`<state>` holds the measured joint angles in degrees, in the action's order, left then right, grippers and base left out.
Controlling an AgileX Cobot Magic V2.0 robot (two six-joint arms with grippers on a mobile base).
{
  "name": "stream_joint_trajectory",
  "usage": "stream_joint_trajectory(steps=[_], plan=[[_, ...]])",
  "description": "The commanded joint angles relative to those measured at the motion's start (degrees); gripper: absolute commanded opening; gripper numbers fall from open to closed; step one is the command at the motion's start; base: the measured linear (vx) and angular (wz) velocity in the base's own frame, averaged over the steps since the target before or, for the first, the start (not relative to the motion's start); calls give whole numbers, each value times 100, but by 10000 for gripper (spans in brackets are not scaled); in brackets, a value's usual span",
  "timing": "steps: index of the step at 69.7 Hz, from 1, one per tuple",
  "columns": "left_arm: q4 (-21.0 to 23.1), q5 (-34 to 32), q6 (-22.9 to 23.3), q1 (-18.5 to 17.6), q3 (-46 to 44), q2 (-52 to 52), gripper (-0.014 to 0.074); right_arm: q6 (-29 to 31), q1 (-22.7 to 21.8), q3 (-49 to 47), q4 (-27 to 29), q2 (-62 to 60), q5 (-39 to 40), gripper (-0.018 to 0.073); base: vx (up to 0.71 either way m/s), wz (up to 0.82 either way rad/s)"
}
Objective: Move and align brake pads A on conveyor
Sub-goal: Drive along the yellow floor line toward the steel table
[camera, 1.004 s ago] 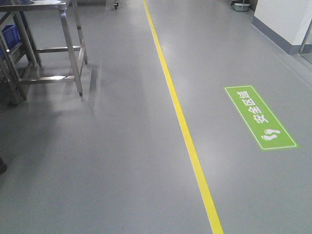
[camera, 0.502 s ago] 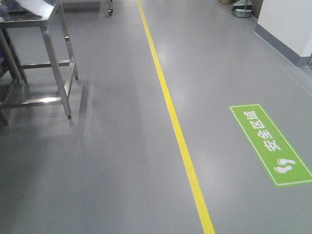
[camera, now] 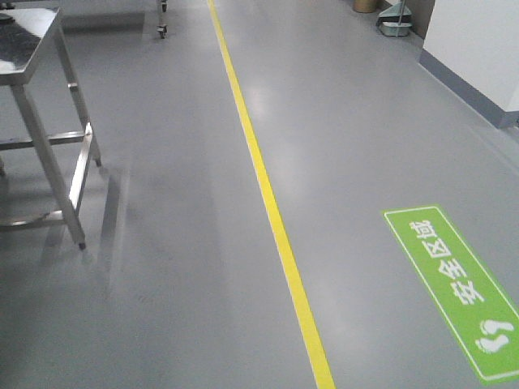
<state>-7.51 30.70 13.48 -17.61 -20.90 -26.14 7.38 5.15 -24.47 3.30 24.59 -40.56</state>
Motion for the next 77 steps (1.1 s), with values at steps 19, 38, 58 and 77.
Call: stream_joint_trajectory(steps=[19,38,58,77], plan=[[-8,-363,20,-38,-160,-37,-6,38,-12,-153,-22,45,347,-3,58,-4],[-8,-357,20,-38,-160,-37,-6,38,-12,-153,-22,45,352,-3,58,0],[-8,-357,20,-38,-160,-37,-6,38,-12,-153,-22,45,333,-3,56,1],[-8,-360,20,-38,-160,-37,-6,38,-12,-153,-22,45,338,-3,55,2]])
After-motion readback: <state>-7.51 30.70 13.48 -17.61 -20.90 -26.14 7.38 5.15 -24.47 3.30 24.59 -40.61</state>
